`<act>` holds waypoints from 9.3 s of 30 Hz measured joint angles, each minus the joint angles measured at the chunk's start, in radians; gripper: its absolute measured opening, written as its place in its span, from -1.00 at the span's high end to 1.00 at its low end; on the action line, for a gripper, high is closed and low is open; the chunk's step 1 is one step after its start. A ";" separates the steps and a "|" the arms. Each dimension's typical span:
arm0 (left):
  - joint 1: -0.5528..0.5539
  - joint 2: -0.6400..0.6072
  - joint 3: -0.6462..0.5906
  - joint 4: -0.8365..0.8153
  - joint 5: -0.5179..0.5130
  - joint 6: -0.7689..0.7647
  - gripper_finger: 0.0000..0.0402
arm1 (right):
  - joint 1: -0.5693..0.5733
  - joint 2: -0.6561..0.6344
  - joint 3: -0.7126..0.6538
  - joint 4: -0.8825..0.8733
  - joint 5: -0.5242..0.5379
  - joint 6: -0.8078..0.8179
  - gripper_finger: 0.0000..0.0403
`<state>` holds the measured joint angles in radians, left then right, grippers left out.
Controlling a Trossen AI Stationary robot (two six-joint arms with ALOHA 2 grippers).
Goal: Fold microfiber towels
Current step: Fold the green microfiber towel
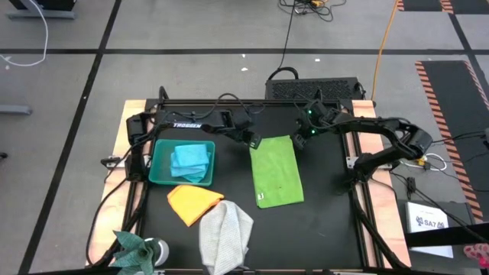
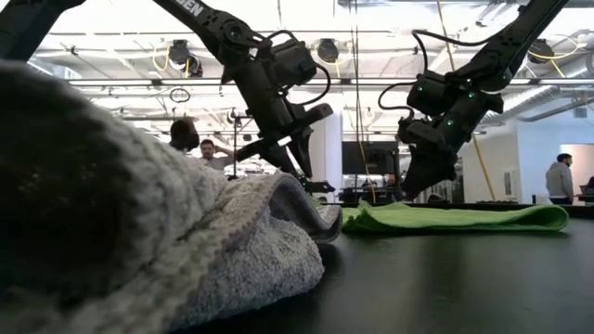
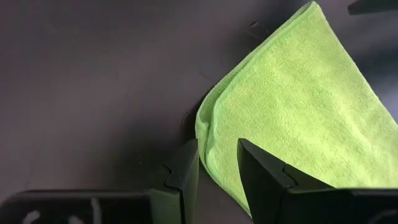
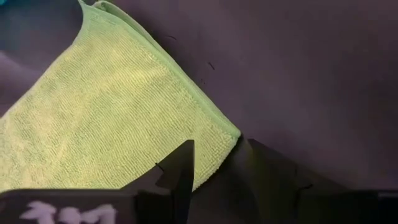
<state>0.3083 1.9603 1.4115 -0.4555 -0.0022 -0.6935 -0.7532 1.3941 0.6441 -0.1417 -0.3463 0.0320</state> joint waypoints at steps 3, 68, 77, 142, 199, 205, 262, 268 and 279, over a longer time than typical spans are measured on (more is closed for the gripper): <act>0.002 0.016 0.000 0.018 -0.003 0.014 0.44 | 0.000 0.000 0.000 0.001 0.001 -0.006 0.33; 0.030 0.142 0.001 0.068 0.084 0.059 0.44 | 0.000 0.188 0.002 0.130 -0.022 0.014 0.34; 0.033 0.161 0.003 0.077 0.103 0.045 0.44 | 0.000 0.180 0.001 0.130 -0.021 0.028 0.34; 0.064 0.033 0.000 0.157 -0.025 0.082 1.00 | 0.089 0.072 0.062 0.012 0.138 -0.083 1.00; -0.213 -0.116 -0.001 -0.119 -0.080 0.157 1.00 | 0.630 -0.240 0.061 -0.261 0.032 0.309 1.00; -0.256 -0.113 -0.001 -0.122 -0.085 0.131 1.00 | 0.655 -0.240 0.061 -0.267 0.031 0.334 1.00; -0.326 -0.009 -0.023 -0.125 0.100 -0.049 0.18 | 0.773 -0.234 -0.163 0.060 0.110 0.398 0.45; -0.346 -0.011 -0.014 -0.127 0.191 -0.061 0.18 | 0.773 -0.234 -0.163 0.060 0.110 0.375 0.45; -0.432 -0.011 -0.014 -0.170 -0.024 -0.146 0.18 | 0.773 -0.234 -0.163 0.064 0.112 0.317 0.45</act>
<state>-0.1233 1.9491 1.3979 -0.6254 -0.0266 -0.8399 0.0196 1.1599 0.4812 -0.0780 -0.2347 0.3487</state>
